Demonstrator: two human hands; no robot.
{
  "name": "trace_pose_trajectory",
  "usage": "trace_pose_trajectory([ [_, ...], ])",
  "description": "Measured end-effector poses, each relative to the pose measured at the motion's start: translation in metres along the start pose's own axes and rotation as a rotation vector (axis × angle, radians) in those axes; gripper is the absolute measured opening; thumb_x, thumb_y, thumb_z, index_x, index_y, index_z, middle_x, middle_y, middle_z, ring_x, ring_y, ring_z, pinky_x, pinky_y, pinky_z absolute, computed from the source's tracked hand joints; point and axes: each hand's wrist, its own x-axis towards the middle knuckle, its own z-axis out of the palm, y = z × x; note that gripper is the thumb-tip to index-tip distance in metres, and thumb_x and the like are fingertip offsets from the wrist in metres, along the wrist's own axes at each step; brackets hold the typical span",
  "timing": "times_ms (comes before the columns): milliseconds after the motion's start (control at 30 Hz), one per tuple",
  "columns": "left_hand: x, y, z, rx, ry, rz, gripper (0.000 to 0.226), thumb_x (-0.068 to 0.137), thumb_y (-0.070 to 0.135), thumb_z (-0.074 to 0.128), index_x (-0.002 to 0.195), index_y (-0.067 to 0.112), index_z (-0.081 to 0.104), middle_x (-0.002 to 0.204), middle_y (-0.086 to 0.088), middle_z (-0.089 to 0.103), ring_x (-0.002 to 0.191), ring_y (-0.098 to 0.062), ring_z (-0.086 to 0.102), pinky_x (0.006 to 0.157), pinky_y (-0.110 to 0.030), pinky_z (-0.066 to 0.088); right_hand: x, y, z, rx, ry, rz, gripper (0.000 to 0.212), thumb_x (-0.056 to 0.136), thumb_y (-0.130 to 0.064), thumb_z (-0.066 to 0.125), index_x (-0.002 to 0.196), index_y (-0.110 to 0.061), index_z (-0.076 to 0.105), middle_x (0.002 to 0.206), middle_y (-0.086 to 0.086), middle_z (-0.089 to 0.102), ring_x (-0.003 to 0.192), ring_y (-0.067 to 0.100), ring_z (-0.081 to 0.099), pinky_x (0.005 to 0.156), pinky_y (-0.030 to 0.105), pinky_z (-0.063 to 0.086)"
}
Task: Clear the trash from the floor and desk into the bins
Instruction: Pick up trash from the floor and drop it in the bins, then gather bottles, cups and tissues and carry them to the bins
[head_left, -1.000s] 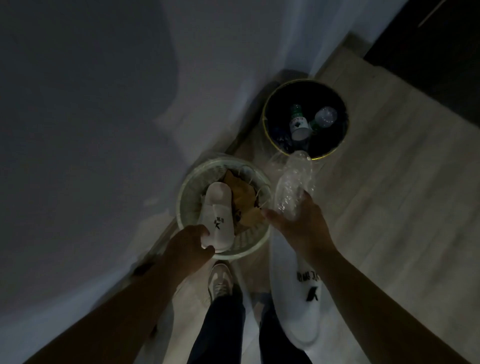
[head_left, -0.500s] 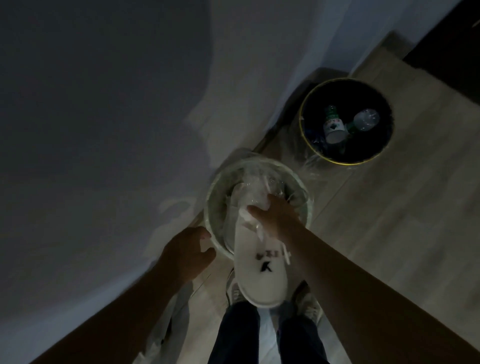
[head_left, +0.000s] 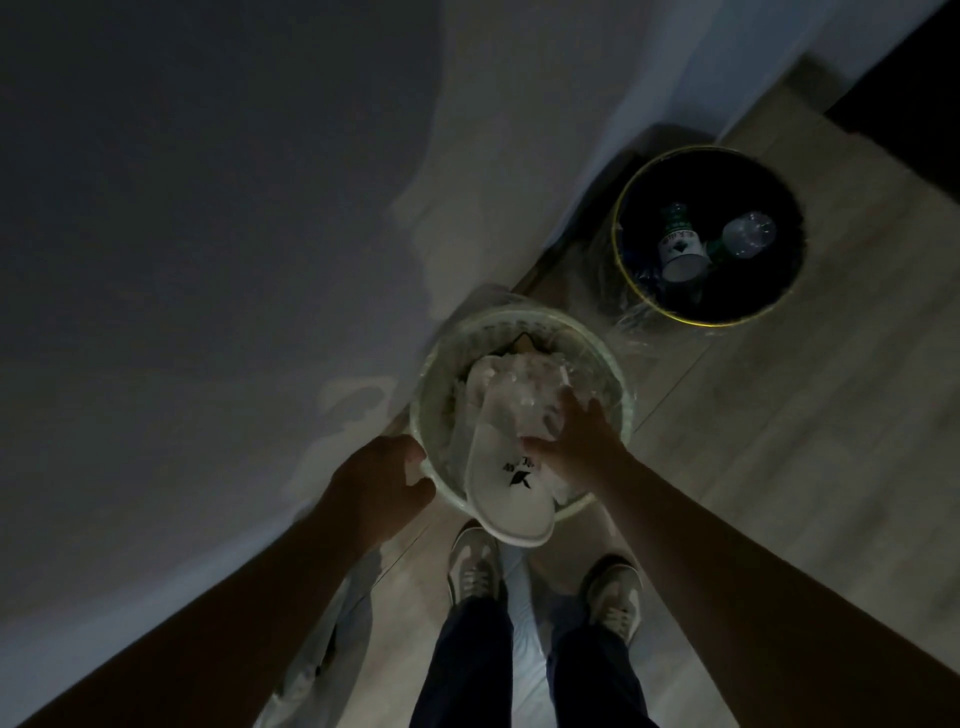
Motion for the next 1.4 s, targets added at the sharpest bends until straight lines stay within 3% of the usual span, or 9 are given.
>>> trace_pose_trajectory([
  [67, 0.001, 0.002, 0.0, 0.004, 0.005, 0.01, 0.035, 0.089, 0.029, 0.058, 0.122, 0.018, 0.055, 0.119, -0.004, 0.058, 0.103, -0.018, 0.056, 0.089, -0.029, 0.044, 0.0, 0.003, 0.0, 0.031, 0.018, -0.062, 0.093, 0.081, -0.041, 0.07, 0.153, -0.021, 0.014, 0.156, 0.014, 0.018, 0.139, 0.035, 0.029, 0.108, 0.045, 0.036],
  [133, 0.002, 0.005, -0.002, 0.011, 0.003, 0.017, 0.036, 0.089, 0.03, 0.058, 0.123, 0.018, 0.055, 0.12, -0.004, 0.058, 0.106, -0.018, 0.055, 0.089, -0.028, 0.043, 0.0, 0.006, 0.0, 0.058, 0.086, -0.115, 0.072, 0.082, -0.029, 0.068, 0.145, -0.018, 0.034, 0.138, 0.012, 0.047, 0.124, 0.03, 0.049, 0.094, 0.036, 0.046],
  [233, 0.003, 0.01, -0.004, 0.012, 0.014, 0.032, 0.039, 0.088, 0.032, 0.059, 0.124, 0.019, 0.054, 0.122, -0.004, 0.057, 0.108, -0.018, 0.055, 0.087, -0.025, 0.041, -0.007, 0.007, -0.005, -0.045, 0.104, -0.093, 0.051, 0.084, -0.024, 0.062, 0.133, -0.015, 0.049, 0.121, 0.011, 0.059, 0.108, 0.027, 0.057, 0.076, 0.028, 0.045],
  [400, -0.001, 0.02, -0.008, 0.026, 0.017, 0.072, 0.038, 0.088, 0.034, 0.061, 0.122, 0.021, 0.054, 0.12, -0.002, 0.058, 0.107, -0.016, 0.055, 0.084, -0.022, 0.04, -0.02, 0.008, -0.017, -0.093, 0.1, -0.077, 0.047, 0.085, -0.022, 0.059, 0.131, -0.016, 0.052, 0.127, 0.009, 0.057, 0.115, 0.026, 0.054, 0.087, 0.029, 0.045],
  [733, -0.051, 0.075, -0.075, 0.168, -0.044, 0.218, 0.043, 0.088, 0.037, 0.057, 0.128, 0.022, 0.048, 0.128, 0.002, 0.052, 0.114, -0.015, 0.05, 0.09, -0.022, 0.036, -0.118, -0.031, -0.091, -0.293, 0.136, -0.243, 0.035, 0.086, -0.023, 0.059, 0.12, -0.017, 0.059, 0.114, 0.007, 0.063, 0.107, 0.024, 0.058, 0.082, 0.03, 0.048],
  [933, -0.124, 0.145, -0.171, 0.29, 0.087, 0.384, 0.042, 0.09, 0.04, 0.054, 0.128, 0.022, 0.047, 0.125, 0.001, 0.052, 0.115, -0.016, 0.05, 0.095, -0.025, 0.036, -0.213, -0.081, -0.207, -0.335, 0.228, -0.323, 0.039, 0.089, -0.028, 0.058, 0.125, -0.015, 0.055, 0.122, 0.006, 0.061, 0.112, 0.023, 0.057, 0.09, 0.034, 0.049],
  [1067, -0.188, 0.201, -0.248, 0.134, 0.282, 0.498, 0.044, 0.089, 0.033, 0.063, 0.126, 0.009, 0.056, 0.124, -0.009, 0.059, 0.113, -0.019, 0.054, 0.087, -0.017, 0.035, -0.295, -0.12, -0.294, -0.374, 0.397, -0.44, 0.04, 0.089, -0.027, 0.062, 0.127, -0.015, 0.056, 0.122, 0.007, 0.062, 0.11, 0.023, 0.058, 0.091, 0.033, 0.049],
  [1133, -0.224, 0.23, -0.282, 0.049, 0.363, 0.523, 0.046, 0.088, 0.032, 0.064, 0.129, 0.012, 0.053, 0.125, -0.005, 0.057, 0.112, -0.016, 0.054, 0.081, -0.009, 0.03, -0.341, -0.134, -0.333, -0.367, 0.493, -0.53, 0.04, 0.088, -0.028, 0.064, 0.126, -0.019, 0.056, 0.12, 0.004, 0.062, 0.105, 0.018, 0.058, 0.09, 0.028, 0.046],
  [1400, -0.385, 0.329, -0.39, 0.133, 0.763, 0.621, 0.052, 0.085, 0.039, 0.066, 0.132, 0.024, 0.052, 0.126, 0.006, 0.056, 0.11, -0.01, 0.055, 0.082, -0.01, 0.035, -0.538, -0.157, -0.457, -0.44, 0.785, -0.806, 0.049, 0.086, -0.034, 0.067, 0.132, -0.026, 0.053, 0.126, -0.005, 0.057, 0.11, 0.011, 0.054, 0.094, 0.023, 0.044],
])
